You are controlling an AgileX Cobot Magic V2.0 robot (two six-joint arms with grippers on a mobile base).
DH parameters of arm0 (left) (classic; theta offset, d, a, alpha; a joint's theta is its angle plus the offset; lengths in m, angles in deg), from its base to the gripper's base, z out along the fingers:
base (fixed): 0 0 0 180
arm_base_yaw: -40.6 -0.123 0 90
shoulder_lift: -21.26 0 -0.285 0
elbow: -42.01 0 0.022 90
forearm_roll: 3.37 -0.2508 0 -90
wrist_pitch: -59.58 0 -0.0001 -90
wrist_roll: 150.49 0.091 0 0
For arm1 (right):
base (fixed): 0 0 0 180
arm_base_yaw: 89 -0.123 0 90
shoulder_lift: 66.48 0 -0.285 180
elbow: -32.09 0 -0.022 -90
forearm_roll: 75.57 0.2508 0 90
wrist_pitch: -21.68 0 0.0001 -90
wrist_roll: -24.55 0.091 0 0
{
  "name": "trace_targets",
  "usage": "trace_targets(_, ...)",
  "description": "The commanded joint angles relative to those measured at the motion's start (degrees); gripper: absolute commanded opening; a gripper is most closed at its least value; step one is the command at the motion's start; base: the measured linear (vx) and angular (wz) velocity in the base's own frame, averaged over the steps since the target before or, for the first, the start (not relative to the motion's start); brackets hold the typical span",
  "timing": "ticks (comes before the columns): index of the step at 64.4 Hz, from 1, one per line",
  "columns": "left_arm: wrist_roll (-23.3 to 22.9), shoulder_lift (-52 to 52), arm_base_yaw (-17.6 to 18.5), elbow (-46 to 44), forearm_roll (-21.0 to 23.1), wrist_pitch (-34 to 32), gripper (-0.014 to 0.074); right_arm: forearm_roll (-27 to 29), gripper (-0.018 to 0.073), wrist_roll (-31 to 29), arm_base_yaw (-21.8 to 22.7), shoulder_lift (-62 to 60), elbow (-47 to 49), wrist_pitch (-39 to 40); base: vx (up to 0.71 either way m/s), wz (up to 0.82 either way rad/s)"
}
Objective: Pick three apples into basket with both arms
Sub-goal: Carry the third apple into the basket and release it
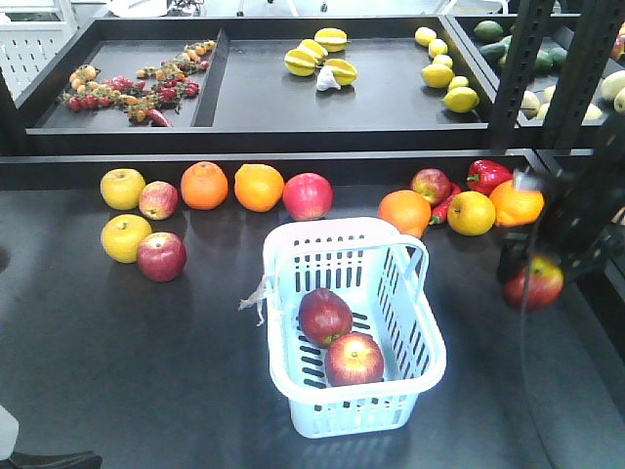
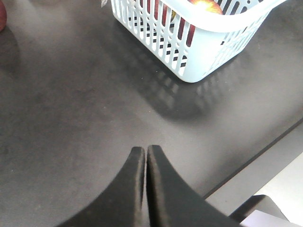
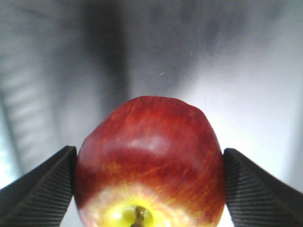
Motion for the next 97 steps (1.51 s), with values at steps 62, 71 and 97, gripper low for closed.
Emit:
trace_targets(62,-0.4,0.0,0.1,-1.4,0.9,-3.5,-0.0007,18.3,-0.0002,-6.5,-27.3,-20.3,-17.5,12.7,0.00,0.00)
trace_targets(71,-0.4,0.0,0.1,-1.4,0.9,-3.5,-0.0007,18.4,0.0013,-6.7,-28.0,-17.3,-17.5,15.1,0.00,0.00)
trace_targets(97,-0.4,0.0,0.1,-1.4,0.9,-3.5,-0.0007,18.4,0.0429,-7.0,-27.8,-13.8,-17.5,21.6,0.00,0.00)
